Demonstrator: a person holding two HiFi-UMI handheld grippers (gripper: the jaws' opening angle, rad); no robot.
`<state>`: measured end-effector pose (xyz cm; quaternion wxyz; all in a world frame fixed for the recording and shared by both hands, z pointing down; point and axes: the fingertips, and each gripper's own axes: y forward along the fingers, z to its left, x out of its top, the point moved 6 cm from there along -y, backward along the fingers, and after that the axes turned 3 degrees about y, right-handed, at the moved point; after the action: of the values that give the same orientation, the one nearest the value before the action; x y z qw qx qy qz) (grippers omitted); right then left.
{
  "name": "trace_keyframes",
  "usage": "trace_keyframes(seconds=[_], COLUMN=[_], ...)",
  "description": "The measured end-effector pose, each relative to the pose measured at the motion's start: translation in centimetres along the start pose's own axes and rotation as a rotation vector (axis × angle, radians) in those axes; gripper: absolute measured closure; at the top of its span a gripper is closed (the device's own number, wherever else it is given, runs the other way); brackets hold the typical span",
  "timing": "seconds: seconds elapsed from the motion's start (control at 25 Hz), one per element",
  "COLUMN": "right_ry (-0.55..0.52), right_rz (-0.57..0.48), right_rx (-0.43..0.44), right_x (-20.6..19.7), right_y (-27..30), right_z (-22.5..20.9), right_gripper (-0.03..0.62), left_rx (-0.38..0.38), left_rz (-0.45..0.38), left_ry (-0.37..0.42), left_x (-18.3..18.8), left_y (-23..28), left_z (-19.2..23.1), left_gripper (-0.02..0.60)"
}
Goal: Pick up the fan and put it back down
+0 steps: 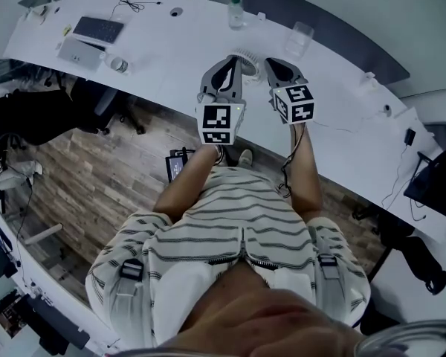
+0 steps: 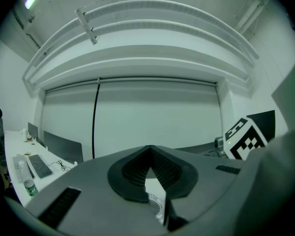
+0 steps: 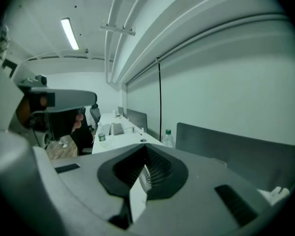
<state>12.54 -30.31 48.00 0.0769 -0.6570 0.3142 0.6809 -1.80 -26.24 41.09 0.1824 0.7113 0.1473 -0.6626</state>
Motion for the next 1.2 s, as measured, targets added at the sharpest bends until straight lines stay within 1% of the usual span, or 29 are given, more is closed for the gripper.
trace_keyframes(seconds=[0.12,0.2,0.32,0.36,0.44,0.6,0.88,1.04,1.2], right_ry=[0.002,0.012,-0.005,-0.011,-0.037,-0.093,-0.130,-0.176,-0.171], right_rz=[0.054,0.082,0.132,0.154,0.201,0.253,0.324,0.375,0.405], right_rx=[0.060,0.113,0.195,0.219,0.263,0.329,0.396,0.429,0.452], right_x=[-1.1,-1.8,-3.0,-3.5,-4.4,-5.3,-7.5,-8.9,-10.2], right_y=[1.6,2.5,3.9,4.4,5.2,7.0,9.6,11.0,12.4], right_z=[-0.5,-0.5,-0.7,-0.9,-1.2,-1.5,-3.1,-3.9,-4.7], right_gripper=[0.582,0.580,0.572,0.549,0.478,0.446,0.374,0.358,0.353], left_rx=[-0.014,-0.019,-0.020,-0.022,-0.024,-0.021,-0.005,0.002,0.003], left_rz=[0.007,0.011,0.017,0.019,0.020,0.024,0.026,0.030,0.039], left_ry=[-0.003,-0.006,-0.005,-0.003,0.002,0.012,0.018,0.021,0.028], left_x=[-0.2,-0.3,-0.5,-0.5,-0.5,-0.6,-0.6,-0.7,-1.0], left_y=[0.1,0.0,0.0,0.0,0.0,-0.1,0.1,0.3,0.6], left_z=[0.4,0.5,0.6,0.6,0.7,1.4,2.3,2.5,2.6], left_gripper=[0.574,0.574,0.574,0.574,0.574,0.574,0.574,0.574,0.574])
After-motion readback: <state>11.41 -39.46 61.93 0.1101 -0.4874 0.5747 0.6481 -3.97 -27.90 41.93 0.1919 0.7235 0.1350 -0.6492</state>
